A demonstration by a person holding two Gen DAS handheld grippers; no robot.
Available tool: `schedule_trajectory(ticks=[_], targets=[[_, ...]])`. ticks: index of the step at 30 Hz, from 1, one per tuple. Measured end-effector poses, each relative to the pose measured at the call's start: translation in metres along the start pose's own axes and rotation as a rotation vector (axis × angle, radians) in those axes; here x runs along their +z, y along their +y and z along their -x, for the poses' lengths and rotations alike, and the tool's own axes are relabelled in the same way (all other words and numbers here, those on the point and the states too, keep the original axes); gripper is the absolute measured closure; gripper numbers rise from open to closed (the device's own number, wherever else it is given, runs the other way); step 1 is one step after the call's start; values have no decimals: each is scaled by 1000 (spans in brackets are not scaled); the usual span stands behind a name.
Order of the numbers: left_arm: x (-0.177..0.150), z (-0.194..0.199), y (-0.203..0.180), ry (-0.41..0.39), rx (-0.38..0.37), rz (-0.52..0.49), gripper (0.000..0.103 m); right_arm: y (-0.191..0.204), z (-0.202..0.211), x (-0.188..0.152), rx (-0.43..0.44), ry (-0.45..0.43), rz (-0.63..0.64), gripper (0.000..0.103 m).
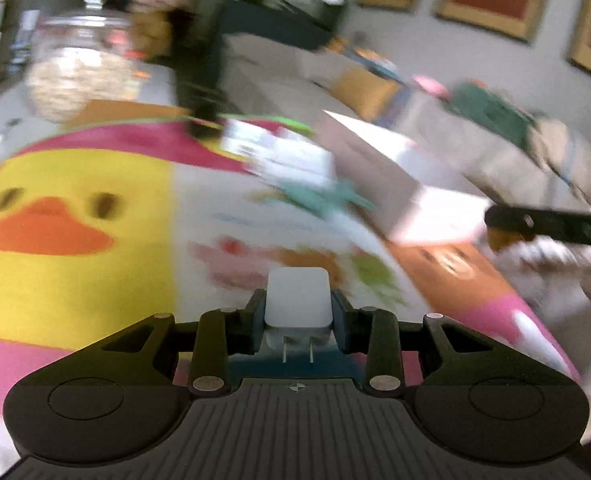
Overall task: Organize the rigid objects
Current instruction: 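Carry plug and figurine over the pink box and open both grippers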
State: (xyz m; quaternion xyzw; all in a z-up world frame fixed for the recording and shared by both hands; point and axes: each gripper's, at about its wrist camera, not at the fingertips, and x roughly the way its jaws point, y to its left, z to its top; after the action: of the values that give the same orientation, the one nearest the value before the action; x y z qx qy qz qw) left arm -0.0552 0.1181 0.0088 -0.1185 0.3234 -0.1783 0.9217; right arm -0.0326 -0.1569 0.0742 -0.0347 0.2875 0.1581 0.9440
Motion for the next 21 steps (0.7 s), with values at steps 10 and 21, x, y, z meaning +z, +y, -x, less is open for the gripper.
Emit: schedule_trajectory(ticks=[10, 21], targets=[[49, -20, -86, 48, -157, -213, 66, -54, 48, -19, -157, -166, -58, 65], [174, -85, -129, -167, -145, -156, 66, -75, 30, -37, -166, -171, -106, 65]])
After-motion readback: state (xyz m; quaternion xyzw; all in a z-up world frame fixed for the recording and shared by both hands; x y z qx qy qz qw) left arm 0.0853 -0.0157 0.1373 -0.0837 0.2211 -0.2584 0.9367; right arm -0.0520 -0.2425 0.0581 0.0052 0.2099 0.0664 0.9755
